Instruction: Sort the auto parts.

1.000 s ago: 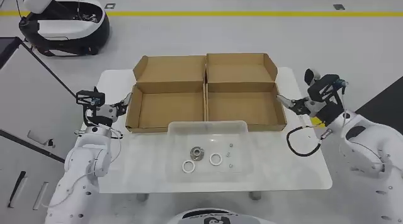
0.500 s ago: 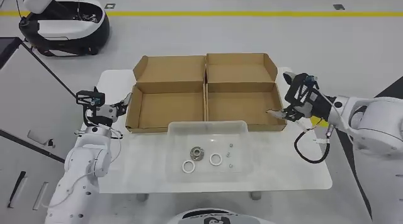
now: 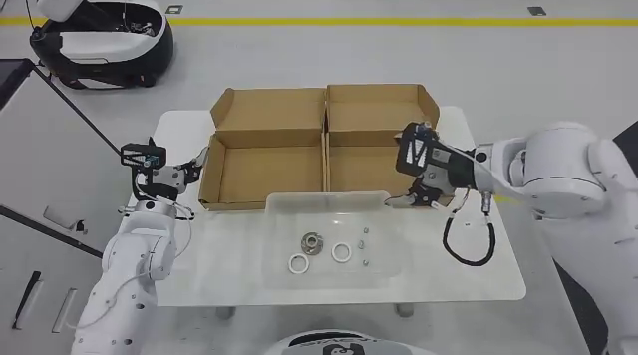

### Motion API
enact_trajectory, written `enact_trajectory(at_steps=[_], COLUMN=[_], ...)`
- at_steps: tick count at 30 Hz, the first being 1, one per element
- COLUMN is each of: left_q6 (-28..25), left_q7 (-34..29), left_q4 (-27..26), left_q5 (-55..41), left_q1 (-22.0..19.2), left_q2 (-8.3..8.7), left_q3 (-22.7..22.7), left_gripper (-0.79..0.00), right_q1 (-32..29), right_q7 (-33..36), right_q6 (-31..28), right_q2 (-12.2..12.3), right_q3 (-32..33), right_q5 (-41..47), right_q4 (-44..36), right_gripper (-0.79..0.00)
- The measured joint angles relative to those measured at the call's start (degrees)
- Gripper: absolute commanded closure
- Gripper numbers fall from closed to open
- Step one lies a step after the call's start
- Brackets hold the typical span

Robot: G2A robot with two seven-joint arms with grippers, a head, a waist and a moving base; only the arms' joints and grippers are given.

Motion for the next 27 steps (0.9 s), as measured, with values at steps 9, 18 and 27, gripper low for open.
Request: enact_trajectory(at_steps=[9, 18, 27], left_q6=[0.00, 0.00, 0.00], left_q7=[0.00, 0.00, 0.00], left_q4=[0.00, 0.00, 0.00], left_q5=[0.00, 0.00, 0.00], left_q1=[0.00, 0.00, 0.00], left_q2=[0.00, 0.00, 0.00], left_q3=[0.00, 0.00, 0.00], left_gripper=[-0.785, -0.785, -0.785], right_q1=[11.53, 20.84, 30.33], right_q7=[-0.21, -4.93, -7.82], right_q6=[-0.21, -4.93, -7.81], right_q2=[6.47, 10.54, 11.07], right_q3=[-16.67, -31.88, -42.62], right_q5=[2.81, 0.87, 1.95], right_q4=[1.97, 5.51, 7.74], right_gripper=[-0.785, -0.785, -0.785])
